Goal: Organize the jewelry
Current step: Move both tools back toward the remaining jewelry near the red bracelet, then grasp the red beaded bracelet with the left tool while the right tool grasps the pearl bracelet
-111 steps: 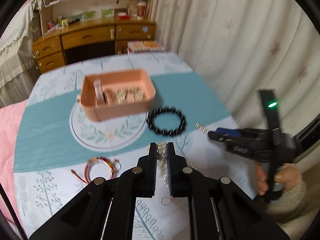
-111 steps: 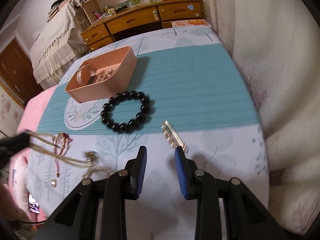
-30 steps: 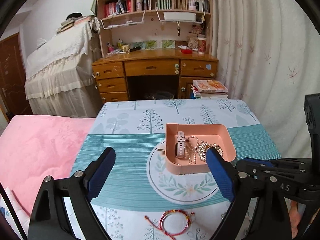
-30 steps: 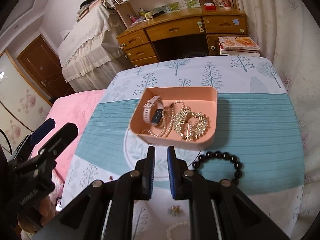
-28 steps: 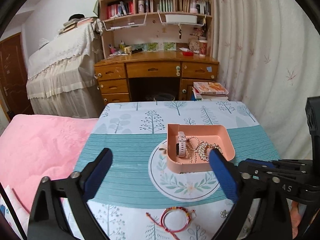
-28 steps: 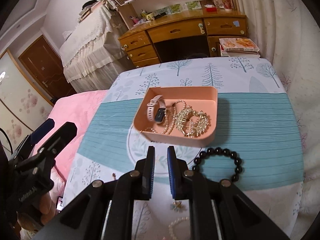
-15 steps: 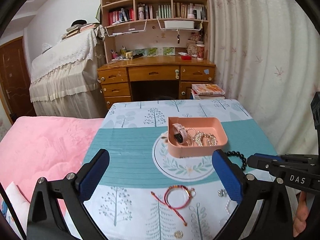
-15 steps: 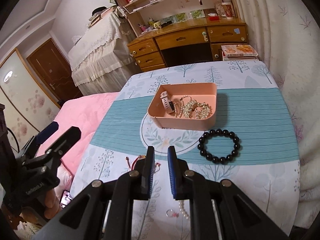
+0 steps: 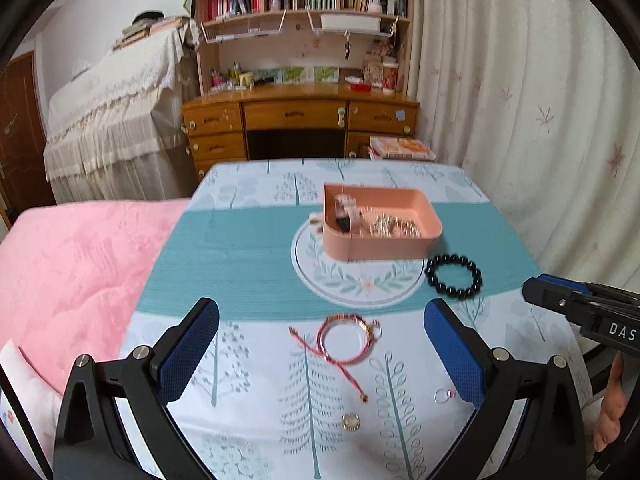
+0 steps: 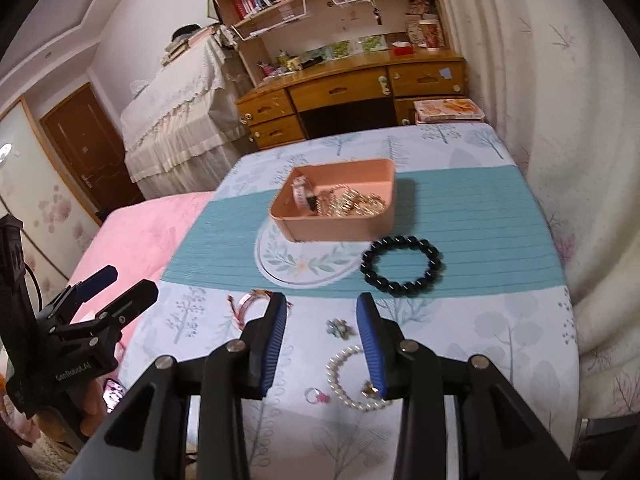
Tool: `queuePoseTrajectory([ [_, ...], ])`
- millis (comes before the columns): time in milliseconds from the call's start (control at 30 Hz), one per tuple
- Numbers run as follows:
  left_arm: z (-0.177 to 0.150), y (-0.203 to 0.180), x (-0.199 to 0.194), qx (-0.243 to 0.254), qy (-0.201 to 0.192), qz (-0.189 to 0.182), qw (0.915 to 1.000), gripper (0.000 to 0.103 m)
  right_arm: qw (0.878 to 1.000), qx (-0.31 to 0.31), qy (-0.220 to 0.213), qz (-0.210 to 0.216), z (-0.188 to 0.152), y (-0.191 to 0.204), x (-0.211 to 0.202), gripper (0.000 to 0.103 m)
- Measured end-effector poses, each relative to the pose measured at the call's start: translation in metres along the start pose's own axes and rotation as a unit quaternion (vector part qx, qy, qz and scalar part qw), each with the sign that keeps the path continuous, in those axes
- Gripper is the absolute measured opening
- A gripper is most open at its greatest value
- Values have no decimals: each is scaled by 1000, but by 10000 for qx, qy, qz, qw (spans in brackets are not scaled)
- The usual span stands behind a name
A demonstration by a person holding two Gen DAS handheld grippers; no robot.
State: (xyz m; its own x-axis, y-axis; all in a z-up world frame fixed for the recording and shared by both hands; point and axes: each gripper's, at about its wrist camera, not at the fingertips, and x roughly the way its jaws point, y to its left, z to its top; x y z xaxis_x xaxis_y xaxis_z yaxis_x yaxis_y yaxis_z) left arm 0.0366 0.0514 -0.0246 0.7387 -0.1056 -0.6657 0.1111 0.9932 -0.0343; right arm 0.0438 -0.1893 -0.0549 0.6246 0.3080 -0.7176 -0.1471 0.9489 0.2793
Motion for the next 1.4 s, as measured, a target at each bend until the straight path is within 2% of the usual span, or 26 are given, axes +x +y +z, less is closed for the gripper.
queuePoseTrajectory([
  [400,-39,-7,46,137,754,-64,9970,101,9970,406,553,-344,-34,-43,34,37],
  [600,-51,0,66,-12,1092,-48,9940,101,9959,247,677,-549,-43,-48,49,37],
  [767,-58,1,74,1,1190,44,9929,101,9943,87,838,-650,-49,-49,62,36],
  [900,-59,2,79,4,1245,58,9922,101,9928,-52,970,-706,-52,-49,72,29],
  [1067,-53,6,83,-48,1233,97,9923,101,9899,-465,988,-900,-55,-40,80,27],
  [1167,-51,10,87,-115,1265,107,9918,101,9849,-866,933,-1172,-58,-30,84,15],
  [1233,-50,13,91,-166,1316,122,9911,101,9847,-914,914,-1171,-58,-30,83,9],
  [1400,-45,20,100,-226,1301,217,9910,101,9866,-865,863,-1083,-58,-34,81,8],
])
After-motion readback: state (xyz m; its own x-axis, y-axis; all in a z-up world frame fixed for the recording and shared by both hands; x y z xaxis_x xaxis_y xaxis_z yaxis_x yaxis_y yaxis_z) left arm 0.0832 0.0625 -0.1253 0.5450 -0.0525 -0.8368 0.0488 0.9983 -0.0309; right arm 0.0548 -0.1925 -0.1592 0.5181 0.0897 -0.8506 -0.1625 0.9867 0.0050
